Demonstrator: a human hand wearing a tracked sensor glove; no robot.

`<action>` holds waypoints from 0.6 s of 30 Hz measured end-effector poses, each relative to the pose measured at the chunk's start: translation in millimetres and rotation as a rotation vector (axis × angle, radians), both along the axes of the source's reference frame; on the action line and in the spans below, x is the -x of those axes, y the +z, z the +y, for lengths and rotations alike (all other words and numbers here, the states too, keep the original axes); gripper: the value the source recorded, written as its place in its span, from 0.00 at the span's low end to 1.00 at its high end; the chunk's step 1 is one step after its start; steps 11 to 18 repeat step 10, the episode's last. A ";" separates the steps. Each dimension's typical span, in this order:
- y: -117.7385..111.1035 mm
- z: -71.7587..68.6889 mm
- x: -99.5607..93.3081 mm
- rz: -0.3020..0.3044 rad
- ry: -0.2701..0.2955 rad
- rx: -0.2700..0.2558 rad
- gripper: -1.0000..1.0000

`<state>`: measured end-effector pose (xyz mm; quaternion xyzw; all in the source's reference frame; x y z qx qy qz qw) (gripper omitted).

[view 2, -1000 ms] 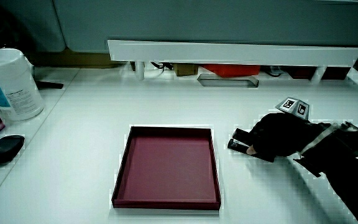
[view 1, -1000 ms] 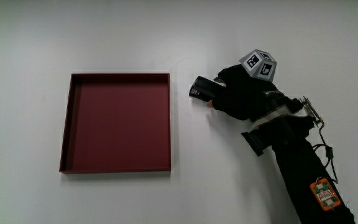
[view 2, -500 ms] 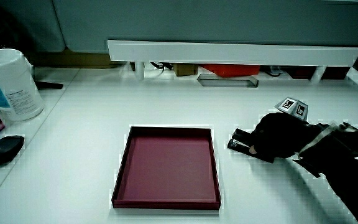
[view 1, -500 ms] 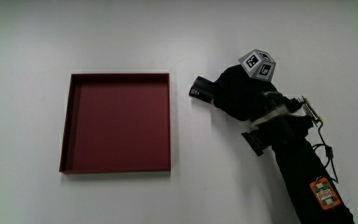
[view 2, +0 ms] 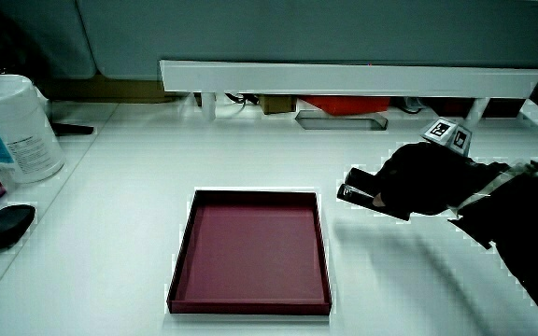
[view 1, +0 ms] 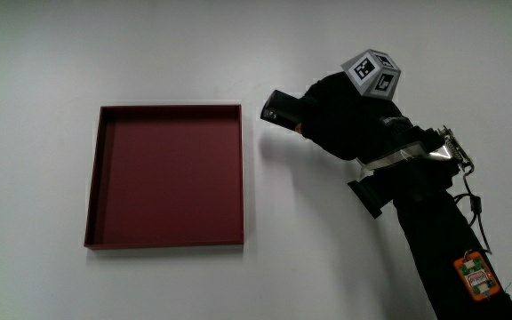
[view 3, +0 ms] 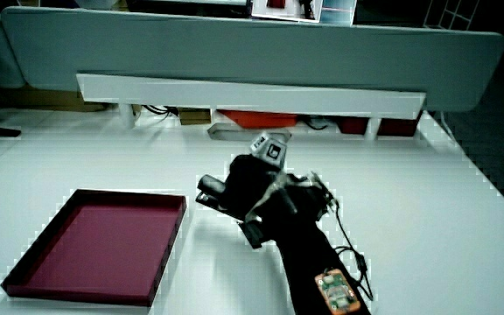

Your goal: Pick stapper from desk

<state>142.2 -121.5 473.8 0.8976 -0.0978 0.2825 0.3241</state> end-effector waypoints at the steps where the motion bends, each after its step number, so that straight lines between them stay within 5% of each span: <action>1: -7.1 -0.7 3.6 -0.005 -0.005 -0.016 1.00; 4: -24.4 -1.5 16.4 -0.059 -0.039 -0.035 1.00; 5: -23.1 -1.3 19.7 -0.070 -0.020 0.097 1.00; 10: -25.0 -2.4 46.4 -0.180 -0.110 0.040 1.00; 18: -25.0 -2.4 46.4 -0.180 -0.110 0.040 1.00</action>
